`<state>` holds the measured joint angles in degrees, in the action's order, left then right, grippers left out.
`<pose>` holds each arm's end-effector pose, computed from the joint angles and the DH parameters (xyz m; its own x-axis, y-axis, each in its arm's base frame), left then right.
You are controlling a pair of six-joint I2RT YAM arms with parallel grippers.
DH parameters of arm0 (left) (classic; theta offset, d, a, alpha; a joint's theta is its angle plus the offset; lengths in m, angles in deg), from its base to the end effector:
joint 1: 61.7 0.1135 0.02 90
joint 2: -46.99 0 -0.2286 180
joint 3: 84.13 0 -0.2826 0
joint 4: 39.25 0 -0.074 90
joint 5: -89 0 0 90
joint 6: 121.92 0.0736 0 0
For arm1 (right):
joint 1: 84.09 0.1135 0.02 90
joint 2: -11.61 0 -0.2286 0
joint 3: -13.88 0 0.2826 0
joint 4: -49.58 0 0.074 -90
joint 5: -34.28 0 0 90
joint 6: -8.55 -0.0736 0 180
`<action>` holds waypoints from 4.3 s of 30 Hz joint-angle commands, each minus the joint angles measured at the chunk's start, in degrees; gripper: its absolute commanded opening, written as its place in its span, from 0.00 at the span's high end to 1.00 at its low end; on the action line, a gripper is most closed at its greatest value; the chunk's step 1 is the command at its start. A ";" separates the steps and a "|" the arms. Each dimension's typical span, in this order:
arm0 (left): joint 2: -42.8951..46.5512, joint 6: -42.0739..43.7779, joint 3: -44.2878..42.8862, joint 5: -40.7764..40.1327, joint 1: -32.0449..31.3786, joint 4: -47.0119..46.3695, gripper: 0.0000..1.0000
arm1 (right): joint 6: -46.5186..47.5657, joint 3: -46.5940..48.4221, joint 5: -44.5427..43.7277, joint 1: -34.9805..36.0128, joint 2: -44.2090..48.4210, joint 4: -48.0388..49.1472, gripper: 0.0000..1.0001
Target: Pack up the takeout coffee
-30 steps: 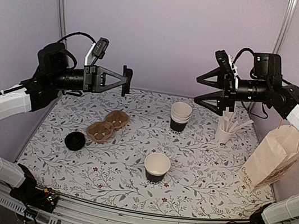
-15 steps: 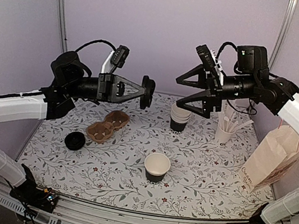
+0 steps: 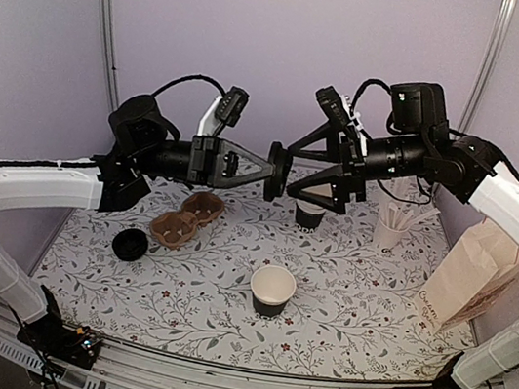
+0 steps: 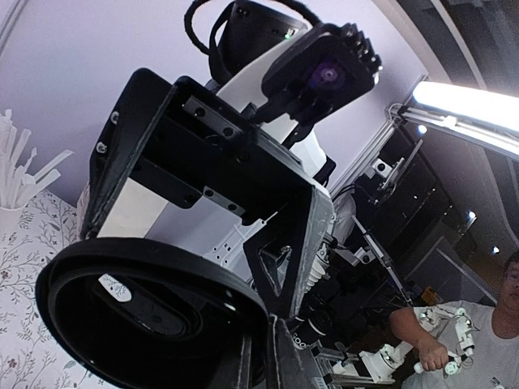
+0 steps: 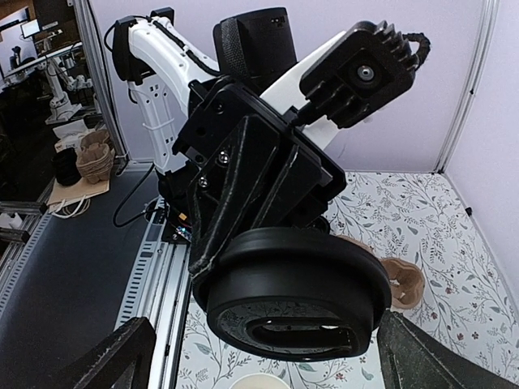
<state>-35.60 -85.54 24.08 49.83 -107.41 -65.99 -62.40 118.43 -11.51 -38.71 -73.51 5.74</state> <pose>0.2273 -0.3147 0.3203 -0.6694 -0.0421 -0.7417 0.7313 -0.2132 -0.6479 0.2321 0.3083 0.3829 0.0377 -0.2949 -0.9548 -0.9986 -0.0473 -0.0248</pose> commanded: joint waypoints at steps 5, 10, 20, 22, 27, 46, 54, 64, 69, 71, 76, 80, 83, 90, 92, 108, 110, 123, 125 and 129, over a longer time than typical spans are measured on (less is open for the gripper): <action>-0.17 -2.26 -0.59 0.32 -1.06 -6.88 0.94 | -0.49 -1.58 -1.12 0.68 1.35 2.74 0.01; -0.56 -4.50 -0.35 0.09 -1.05 -9.77 0.94 | -1.57 -1.55 -2.30 0.83 1.32 4.11 0.01; -1.00 -5.48 0.84 -1.96 -1.31 -11.50 0.95 | -4.40 -0.27 -6.06 1.04 0.46 5.75 0.04; -1.07 -5.68 1.43 -2.80 -1.39 -12.38 0.95 | -4.92 -0.27 -6.66 1.02 0.33 6.01 0.03; -1.47 -5.91 1.78 -3.37 -1.40 -12.87 0.95 | -5.10 -0.12 -4.96 1.11 0.09 6.02 0.01; -2.22 -9.01 3.21 -3.98 -1.79 -17.61 0.95 | -5.75 -0.50 -9.83 1.64 -1.28 6.50 0.04; -2.57 -9.04 3.03 -4.33 -2.40 -17.69 0.95 | -5.44 -1.00 -10.16 1.64 -0.93 6.89 0.14; 3.68 -4.37 6.77 -8.28 -2.09 -6.74 0.56 | -1.17 -2.29 -14.40 1.63 2.18 4.01 0.20; 11.48 4.12 9.62 -14.72 -1.41 9.40 0.49 | 2.94 -5.58 -16.16 1.67 4.98 2.05 0.23; 13.62 5.38 11.79 -16.84 -1.03 11.00 0.47 | 2.93 -7.17 -15.39 1.64 5.73 2.18 0.24; 13.34 5.64 13.97 -21.94 0.57 17.50 0.47 | 3.62 -10.11 -16.32 1.48 6.57 2.48 0.25; 11.67 8.29 13.85 -23.25 0.66 23.67 0.48 | 4.53 -11.18 -16.70 1.24 7.32 2.56 0.25; 10.51 9.21 14.82 -23.59 0.77 22.85 0.49 | 4.92 -11.87 -16.70 1.11 7.30 2.66 0.25; 3.55 9.24 14.39 -21.80 0.98 19.62 0.58 | 6.06 -14.27 -17.20 1.11 6.74 3.26 0.25; 1.55 9.16 13.94 -20.77 0.98 18.55 0.60 | 6.40 -15.19 -17.75 1.09 6.77 3.44 0.25; -4.13 13.55 6.79 -30.04 0.98 33.00 0.71 | 8.39 -20.29 -20.01 0.04 8.10 4.15 0.25; -5.02 15.73 3.16 -35.61 0.90 43.67 0.70 | 8.67 -20.94 -20.20 -0.27 8.46 4.19 0.25; -24.06 24.17 -19.15 -52.42 -4.56 71.52 0.74 | 11.33 -24.38 -22.94 -1.56 11.26 3.31 0.25; -26.84 26.00 -21.56 -51.45 -5.20 71.78 0.77 | 11.48 -24.66 -22.90 -1.89 11.52 3.04 0.25; -32.11 27.45 -26.60 -52.25 -5.25 75.06 0.77 | 11.70 -25.33 -22.48 -2.55 12.15 2.83 0.25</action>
<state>-64.30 -62.00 2.25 -0.72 -112.07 4.23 -51.53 94.14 -33.63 -40.37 -63.02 8.85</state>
